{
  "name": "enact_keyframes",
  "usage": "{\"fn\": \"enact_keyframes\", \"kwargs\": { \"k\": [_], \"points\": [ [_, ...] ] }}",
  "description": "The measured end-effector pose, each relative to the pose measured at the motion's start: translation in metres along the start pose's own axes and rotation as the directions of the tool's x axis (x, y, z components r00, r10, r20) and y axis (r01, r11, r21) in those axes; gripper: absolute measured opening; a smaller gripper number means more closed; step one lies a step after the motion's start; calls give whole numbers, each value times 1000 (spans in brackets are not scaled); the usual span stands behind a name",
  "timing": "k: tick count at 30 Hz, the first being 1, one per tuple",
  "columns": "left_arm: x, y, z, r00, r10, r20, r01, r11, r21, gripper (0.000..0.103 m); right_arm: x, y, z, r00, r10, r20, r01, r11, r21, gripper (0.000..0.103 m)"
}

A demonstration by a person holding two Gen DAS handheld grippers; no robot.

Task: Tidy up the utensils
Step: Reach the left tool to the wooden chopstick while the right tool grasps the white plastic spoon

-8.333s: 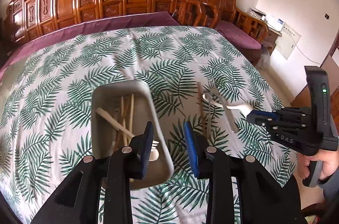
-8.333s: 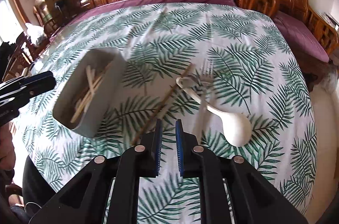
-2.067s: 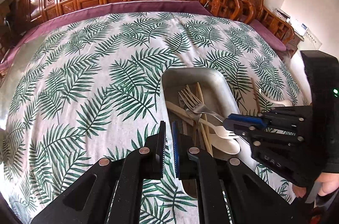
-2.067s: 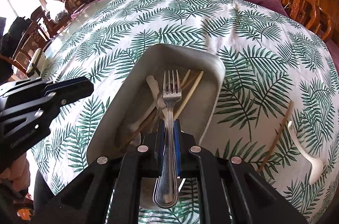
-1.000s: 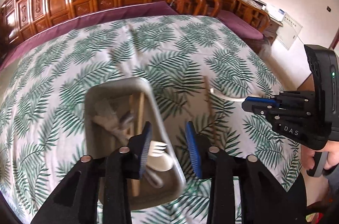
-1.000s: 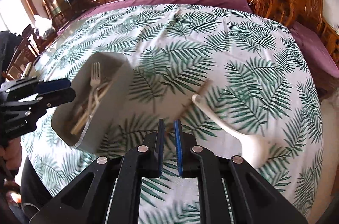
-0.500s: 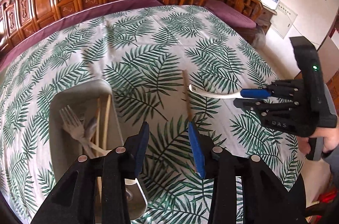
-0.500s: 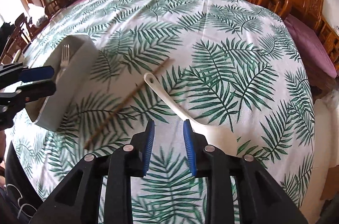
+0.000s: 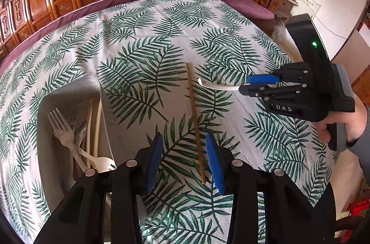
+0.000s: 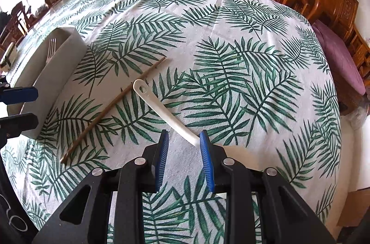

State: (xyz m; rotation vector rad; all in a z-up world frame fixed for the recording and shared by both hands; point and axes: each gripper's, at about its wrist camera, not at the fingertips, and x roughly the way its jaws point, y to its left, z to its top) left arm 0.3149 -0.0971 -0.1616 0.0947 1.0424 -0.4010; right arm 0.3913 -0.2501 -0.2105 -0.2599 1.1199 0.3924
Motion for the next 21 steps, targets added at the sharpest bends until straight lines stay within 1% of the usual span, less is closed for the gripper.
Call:
{"fn": "enact_keyframes", "kwargs": {
  "k": [5, 10, 13, 17, 21],
  "points": [
    [1, -2, -2, 1000, -6, -7, 6, 1000, 0, 36, 8, 1, 3, 999, -23, -40, 20, 998, -65, 30],
    [-2, -2, -5, 1000, -9, -5, 9, 1000, -2, 36, 15, -3, 2, 996, -31, -82, 24, 996, -82, 30],
    [-4, -3, -6, 1000, -10, -1, 10, 1000, -1, 36, 15, -5, -1, 995, -20, -94, 13, 997, -77, 30],
    [-5, -3, -7, 1000, -14, -2, 14, 1000, -5, 36, 14, -8, -3, 990, 9, -139, -16, 999, -43, 30],
    [-2, -4, -6, 1000, -18, -9, 18, 1000, -2, 36, 12, -7, -8, 988, 21, -152, -27, 999, -38, 30]
  ]
}}
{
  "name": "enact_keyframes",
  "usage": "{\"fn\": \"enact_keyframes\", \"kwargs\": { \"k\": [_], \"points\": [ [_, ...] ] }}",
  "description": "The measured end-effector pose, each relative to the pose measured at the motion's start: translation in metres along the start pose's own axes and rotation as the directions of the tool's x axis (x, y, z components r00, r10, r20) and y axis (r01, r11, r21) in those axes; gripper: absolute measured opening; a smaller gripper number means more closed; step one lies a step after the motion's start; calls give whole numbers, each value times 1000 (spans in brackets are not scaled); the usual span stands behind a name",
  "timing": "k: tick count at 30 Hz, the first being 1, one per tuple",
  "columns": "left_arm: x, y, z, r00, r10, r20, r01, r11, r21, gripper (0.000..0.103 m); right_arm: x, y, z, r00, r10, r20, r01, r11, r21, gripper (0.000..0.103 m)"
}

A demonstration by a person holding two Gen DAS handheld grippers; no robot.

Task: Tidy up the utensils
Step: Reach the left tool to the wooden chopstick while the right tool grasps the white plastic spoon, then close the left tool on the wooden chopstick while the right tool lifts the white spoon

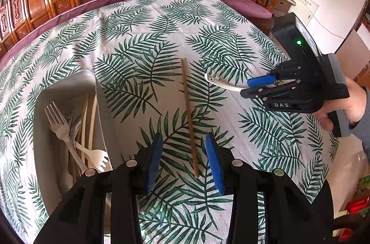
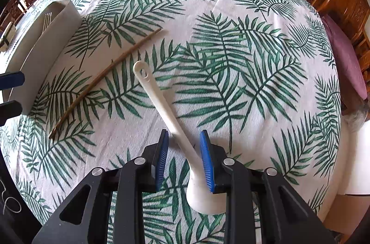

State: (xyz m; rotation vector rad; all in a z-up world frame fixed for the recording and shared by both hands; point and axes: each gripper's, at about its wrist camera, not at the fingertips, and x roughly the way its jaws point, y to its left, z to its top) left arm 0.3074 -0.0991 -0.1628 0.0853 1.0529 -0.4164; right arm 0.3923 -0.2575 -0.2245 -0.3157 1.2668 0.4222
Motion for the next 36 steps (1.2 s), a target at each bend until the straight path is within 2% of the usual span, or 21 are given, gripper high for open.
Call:
{"fn": "enact_keyframes", "kwargs": {
  "k": [3, 5, 7, 9, 14, 19, 32, 34, 36],
  "points": [
    [5, -2, 1, 1000, -2, -8, 2, 1000, 3, 36, -2, 0, -3, 1000, 7, -9, -7, 1000, -1, 28],
    [10, -2, 2, 1000, -5, -19, 5, 1000, -2, 36, -3, -2, -3, 1000, 11, -18, -11, 1000, 20, 23],
    [14, -2, 3, 1000, -11, -29, 11, 1000, -10, 36, -4, -2, -4, 1000, 12, -27, -11, 999, 34, 13],
    [17, -4, 4, 999, -24, -35, 23, 1000, -16, 36, -5, 0, -7, 999, 23, -25, -22, 999, 36, 10],
    [23, -9, 5, 999, -12, -47, 11, 1000, -2, 36, -9, -7, -15, 1000, -12, 20, 10, 996, 88, 10],
    [33, -8, 7, 998, 0, -68, 0, 1000, 1, 36, -15, -10, -28, 999, -15, 50, 9, 992, 123, 10],
    [76, -14, 22, 990, 36, -133, -35, 999, 7, 36, -27, 1, -39, 996, 6, 88, -17, 991, 129, 10],
    [79, -15, 26, 990, 44, -137, -43, 999, 8, 34, -29, 1, -41, 995, 13, 95, -25, 991, 131, 10],
    [82, -15, 29, 989, 45, -140, -44, 999, 6, 28, -32, 1, -43, 995, 18, 102, -32, 991, 132, 10]
  ]
}}
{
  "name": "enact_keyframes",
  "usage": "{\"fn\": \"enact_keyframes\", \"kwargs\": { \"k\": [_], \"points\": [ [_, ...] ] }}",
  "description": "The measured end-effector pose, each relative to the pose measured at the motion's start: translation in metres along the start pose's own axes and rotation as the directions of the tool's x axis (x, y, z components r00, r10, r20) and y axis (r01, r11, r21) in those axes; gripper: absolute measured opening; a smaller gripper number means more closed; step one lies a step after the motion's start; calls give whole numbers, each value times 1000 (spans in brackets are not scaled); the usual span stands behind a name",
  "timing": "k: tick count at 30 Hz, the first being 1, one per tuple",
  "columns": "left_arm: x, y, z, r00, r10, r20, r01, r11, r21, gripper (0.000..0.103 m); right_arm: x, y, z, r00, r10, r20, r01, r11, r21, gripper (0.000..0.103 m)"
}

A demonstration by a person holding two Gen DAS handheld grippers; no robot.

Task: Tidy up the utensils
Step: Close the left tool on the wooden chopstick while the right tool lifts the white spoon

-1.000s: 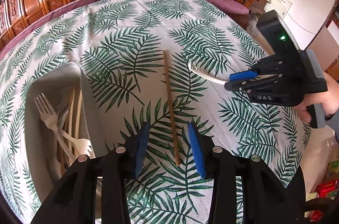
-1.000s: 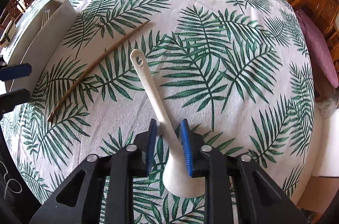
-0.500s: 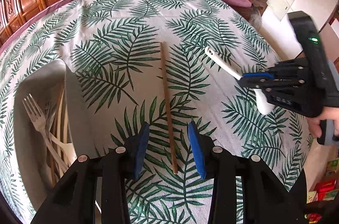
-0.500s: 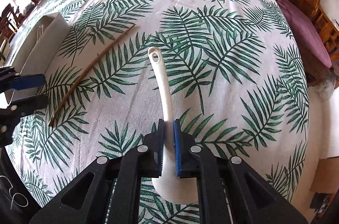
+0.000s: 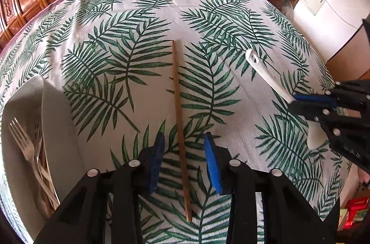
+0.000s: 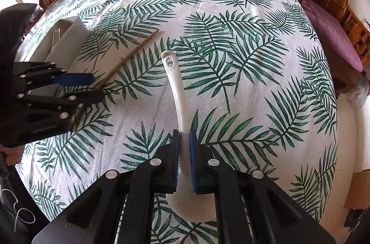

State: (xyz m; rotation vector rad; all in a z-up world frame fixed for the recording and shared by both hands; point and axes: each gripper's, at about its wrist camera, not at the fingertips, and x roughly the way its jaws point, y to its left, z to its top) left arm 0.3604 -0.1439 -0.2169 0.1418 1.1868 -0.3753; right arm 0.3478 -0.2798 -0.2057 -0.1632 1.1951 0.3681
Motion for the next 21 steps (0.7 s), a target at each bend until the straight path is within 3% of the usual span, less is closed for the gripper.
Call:
{"fn": "enact_keyframes", "kwargs": {
  "k": [7, 9, 11, 21],
  "points": [
    [5, -1, 8, 1000, 19, 10, -19, 1000, -10, 22, -8, 1, -4, 1000, 12, 18, -12, 1000, 8, 10],
    [7, -2, 11, 999, 51, 8, -51, 999, -1, 9, -11, 1, -5, 1000, 15, 23, -16, 1000, 11, 10],
    [8, -1, 14, 998, 65, 1, -65, 998, -4, 5, -12, 1, -7, 1000, 16, 26, -16, 1000, 13, 10],
    [-10, -4, 7, 998, 61, 29, -62, 998, 4, 5, -24, 6, -11, 999, 17, 44, -17, 1000, 13, 10]
  ]
}}
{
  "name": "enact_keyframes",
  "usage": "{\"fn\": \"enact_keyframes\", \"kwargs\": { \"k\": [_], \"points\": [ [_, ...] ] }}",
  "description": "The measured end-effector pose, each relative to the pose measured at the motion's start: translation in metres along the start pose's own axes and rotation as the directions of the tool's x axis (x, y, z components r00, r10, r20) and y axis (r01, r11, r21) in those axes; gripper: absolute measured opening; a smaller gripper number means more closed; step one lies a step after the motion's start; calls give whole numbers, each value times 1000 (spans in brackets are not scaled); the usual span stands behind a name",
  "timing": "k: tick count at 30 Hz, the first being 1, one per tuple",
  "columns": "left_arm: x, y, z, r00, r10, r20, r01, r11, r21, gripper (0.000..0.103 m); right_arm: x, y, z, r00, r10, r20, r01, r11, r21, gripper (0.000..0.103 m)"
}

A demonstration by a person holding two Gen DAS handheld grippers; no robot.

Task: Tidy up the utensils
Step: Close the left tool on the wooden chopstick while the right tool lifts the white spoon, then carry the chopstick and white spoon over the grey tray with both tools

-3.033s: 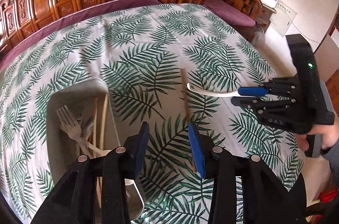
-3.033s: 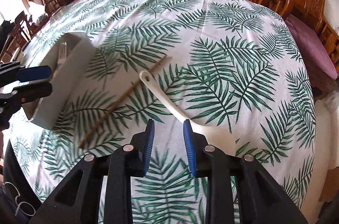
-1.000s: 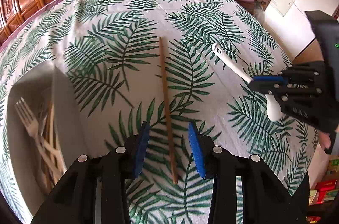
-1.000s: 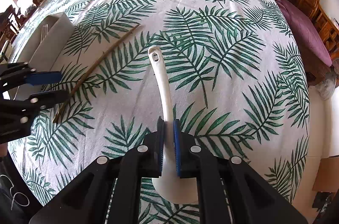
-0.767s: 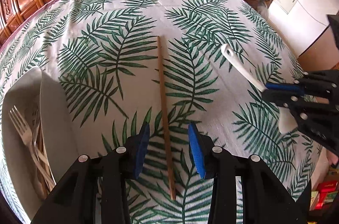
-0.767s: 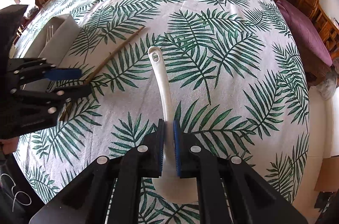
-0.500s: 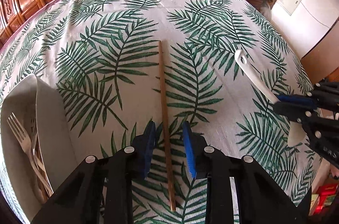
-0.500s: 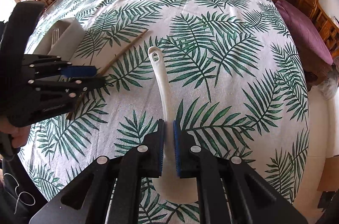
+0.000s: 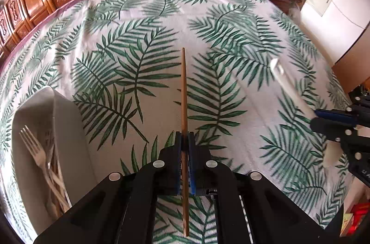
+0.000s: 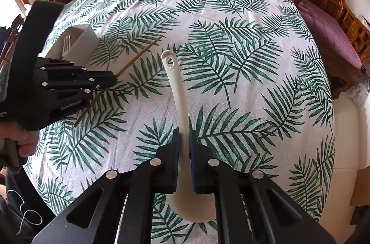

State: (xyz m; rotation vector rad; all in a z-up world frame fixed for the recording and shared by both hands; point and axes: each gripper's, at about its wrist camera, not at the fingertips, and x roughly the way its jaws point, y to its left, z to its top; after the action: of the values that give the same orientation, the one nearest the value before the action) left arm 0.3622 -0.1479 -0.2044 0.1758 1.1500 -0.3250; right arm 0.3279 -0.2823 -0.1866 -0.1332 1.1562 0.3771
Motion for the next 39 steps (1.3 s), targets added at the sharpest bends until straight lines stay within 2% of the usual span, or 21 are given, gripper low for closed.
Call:
{"fn": "enact_keyframes", "kwargs": {
  "k": [12, 25, 39],
  "points": [
    [-60, 6, -6, 994, -28, 101, 29, 999, -16, 5, -27, 22, 5, 999, -7, 45, 8, 1000, -17, 10],
    [-124, 22, -25, 977, 2, 214, 1, 1000, -13, 5, -53, 55, 5, 996, -18, 82, 22, 999, -48, 10],
    [-150, 74, -50, 970, 35, 240, -12, 995, -98, 5, -57, 95, 15, 996, 0, 94, 8, 996, -89, 10]
  ]
}}
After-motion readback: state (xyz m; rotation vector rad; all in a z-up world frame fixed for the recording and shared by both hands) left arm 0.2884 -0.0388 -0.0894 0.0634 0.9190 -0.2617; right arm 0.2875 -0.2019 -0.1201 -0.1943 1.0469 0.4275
